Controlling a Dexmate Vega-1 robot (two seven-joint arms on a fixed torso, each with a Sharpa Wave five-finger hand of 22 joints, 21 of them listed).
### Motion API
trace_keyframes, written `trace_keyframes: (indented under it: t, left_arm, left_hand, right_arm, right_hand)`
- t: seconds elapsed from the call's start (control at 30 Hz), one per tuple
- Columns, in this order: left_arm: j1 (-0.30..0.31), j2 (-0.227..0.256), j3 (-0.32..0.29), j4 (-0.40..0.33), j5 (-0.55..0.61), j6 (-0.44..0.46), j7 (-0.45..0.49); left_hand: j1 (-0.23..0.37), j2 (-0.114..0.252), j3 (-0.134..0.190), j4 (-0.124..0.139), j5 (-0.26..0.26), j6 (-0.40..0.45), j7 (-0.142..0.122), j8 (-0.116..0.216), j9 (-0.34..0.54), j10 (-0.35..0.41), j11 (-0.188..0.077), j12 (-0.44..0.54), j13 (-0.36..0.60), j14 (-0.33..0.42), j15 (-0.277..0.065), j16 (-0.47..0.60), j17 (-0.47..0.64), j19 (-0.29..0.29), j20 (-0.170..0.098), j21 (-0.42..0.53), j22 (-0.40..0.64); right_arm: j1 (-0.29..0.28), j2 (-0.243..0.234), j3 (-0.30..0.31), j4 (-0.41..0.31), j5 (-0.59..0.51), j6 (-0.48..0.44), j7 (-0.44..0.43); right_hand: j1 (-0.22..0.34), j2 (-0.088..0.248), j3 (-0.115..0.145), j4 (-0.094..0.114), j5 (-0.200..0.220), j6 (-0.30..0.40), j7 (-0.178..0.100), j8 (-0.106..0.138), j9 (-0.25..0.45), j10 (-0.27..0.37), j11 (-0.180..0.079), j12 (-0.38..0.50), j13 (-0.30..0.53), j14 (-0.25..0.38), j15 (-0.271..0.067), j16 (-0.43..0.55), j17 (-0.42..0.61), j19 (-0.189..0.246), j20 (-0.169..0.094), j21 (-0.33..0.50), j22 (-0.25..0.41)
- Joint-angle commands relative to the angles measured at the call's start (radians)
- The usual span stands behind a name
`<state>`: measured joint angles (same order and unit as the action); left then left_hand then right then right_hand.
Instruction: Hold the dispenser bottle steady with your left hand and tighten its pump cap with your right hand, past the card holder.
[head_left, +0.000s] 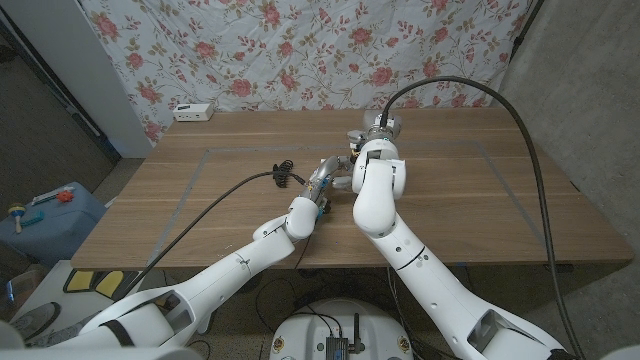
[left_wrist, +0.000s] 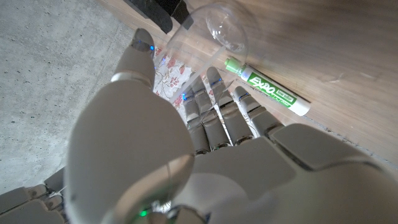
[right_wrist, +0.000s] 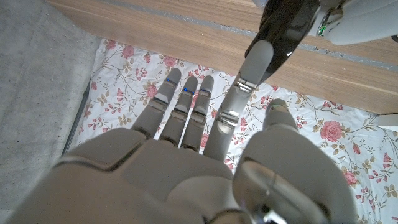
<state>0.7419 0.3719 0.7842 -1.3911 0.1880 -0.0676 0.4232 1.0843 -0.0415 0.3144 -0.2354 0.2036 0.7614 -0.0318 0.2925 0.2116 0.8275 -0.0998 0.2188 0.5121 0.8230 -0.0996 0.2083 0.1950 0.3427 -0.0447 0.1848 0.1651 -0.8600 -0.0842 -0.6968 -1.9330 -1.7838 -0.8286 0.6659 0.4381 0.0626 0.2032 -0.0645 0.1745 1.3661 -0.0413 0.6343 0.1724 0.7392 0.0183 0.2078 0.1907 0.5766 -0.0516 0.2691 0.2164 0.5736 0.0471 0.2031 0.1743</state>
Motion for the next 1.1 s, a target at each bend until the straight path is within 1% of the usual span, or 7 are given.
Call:
trace_keyframes:
  t: [0.03, 0.37, 0.4, 0.6, 0.8, 0.9, 1.1]
  left_arm:
    - [-0.003, -0.001, 0.003, 0.004, 0.002, -0.004, -0.001]
    - [-0.002, 0.003, 0.001, -0.004, 0.005, 0.001, -0.001]
    - [-0.002, 0.004, 0.001, -0.005, 0.005, 0.001, -0.001]
    - [-0.001, 0.006, 0.001, -0.01, 0.007, 0.002, -0.003]
    - [-0.001, 0.009, 0.0, -0.013, 0.008, 0.003, -0.004]
    - [0.001, 0.01, -0.002, -0.015, 0.008, 0.004, -0.002]
    - [0.004, 0.013, -0.005, -0.019, 0.007, 0.008, -0.002]
  left_hand:
    - [-0.038, 0.147, 0.074, 0.08, 0.005, 0.161, -0.009, 0.003, 0.003, 0.009, 0.001, 0.004, 0.003, 0.01, -0.062, 0.003, 0.0, 0.001, -0.077, 0.002, 0.002]
    - [-0.043, 0.146, 0.073, 0.082, 0.004, 0.161, -0.018, 0.002, 0.003, 0.01, -0.003, 0.003, 0.002, 0.01, -0.062, 0.001, -0.002, 0.001, -0.078, 0.002, 0.002]
    - [-0.044, 0.146, 0.073, 0.083, 0.004, 0.161, -0.017, 0.002, 0.003, 0.01, -0.003, 0.004, 0.002, 0.01, -0.062, 0.001, -0.001, 0.001, -0.079, 0.002, 0.002]
    - [-0.046, 0.146, 0.074, 0.084, 0.004, 0.161, -0.022, 0.002, 0.003, 0.009, -0.004, 0.001, -0.001, 0.011, -0.064, 0.001, -0.003, 0.0, -0.078, 0.001, 0.002]
    - [-0.045, 0.148, 0.075, 0.084, 0.005, 0.159, -0.018, 0.001, 0.003, 0.009, -0.002, 0.001, -0.001, 0.008, -0.062, 0.0, -0.002, 0.0, -0.077, 0.001, 0.002]
    - [-0.047, 0.146, 0.075, 0.083, 0.005, 0.162, -0.023, 0.002, 0.003, 0.013, -0.008, 0.0, -0.003, 0.01, -0.063, 0.0, -0.004, 0.0, -0.079, 0.002, 0.002]
    - [-0.056, 0.145, 0.074, 0.088, 0.004, 0.163, -0.027, 0.001, 0.003, 0.014, -0.007, -0.001, -0.006, 0.011, -0.062, -0.001, -0.005, 0.0, -0.078, 0.002, 0.002]
  right_arm:
    - [0.003, -0.029, -0.008, -0.018, -0.023, 0.017, 0.041]
    - [-0.018, -0.049, -0.001, -0.056, -0.034, 0.049, 0.041]
    - [-0.021, -0.053, 0.0, -0.062, -0.032, 0.055, 0.042]
    - [-0.038, -0.087, 0.009, -0.098, 0.003, 0.088, 0.006]
    - [-0.052, -0.104, 0.017, -0.128, 0.006, 0.099, 0.007]
    - [-0.06, -0.118, 0.023, -0.148, 0.013, 0.114, 0.009]
    - [-0.066, -0.146, 0.045, -0.193, 0.045, 0.147, 0.042]
  right_hand:
    - [-0.041, -0.021, -0.023, 0.014, 0.015, -0.036, -0.001, -0.029, 0.002, -0.018, 0.006, -0.01, 0.004, -0.014, 0.001, -0.014, 0.0, -0.006, 0.009, -0.006, 0.003]
    - [-0.098, -0.047, -0.057, 0.032, 0.038, -0.146, -0.014, -0.104, 0.006, -0.069, 0.025, -0.02, 0.006, -0.045, 0.026, -0.038, -0.001, -0.018, 0.018, -0.007, 0.003]
    - [-0.109, -0.051, -0.063, 0.036, 0.042, -0.17, -0.011, -0.12, 0.007, -0.08, 0.023, -0.02, 0.007, -0.049, 0.028, -0.041, 0.0, -0.021, 0.023, -0.007, 0.003]
    - [-0.122, -0.057, -0.072, 0.039, 0.05, -0.224, -0.012, -0.154, 0.01, -0.111, 0.031, -0.024, 0.008, -0.071, 0.034, -0.05, 0.003, -0.03, 0.03, -0.009, 0.003]
    - [-0.096, -0.059, -0.067, 0.021, 0.061, -0.303, -0.029, -0.194, 0.014, -0.147, 0.034, -0.025, 0.008, -0.089, 0.039, -0.057, 0.002, -0.038, 0.038, -0.01, 0.002]
    - [-0.088, -0.059, -0.065, 0.015, 0.063, -0.318, -0.032, -0.203, 0.016, -0.163, 0.033, -0.027, 0.009, -0.098, 0.041, -0.06, 0.002, -0.045, 0.04, -0.012, 0.002]
    - [-0.068, -0.056, -0.059, 0.0, 0.066, -0.403, -0.043, -0.243, 0.021, -0.218, 0.027, -0.029, 0.01, -0.138, 0.05, -0.068, 0.005, -0.074, 0.049, -0.016, 0.001]
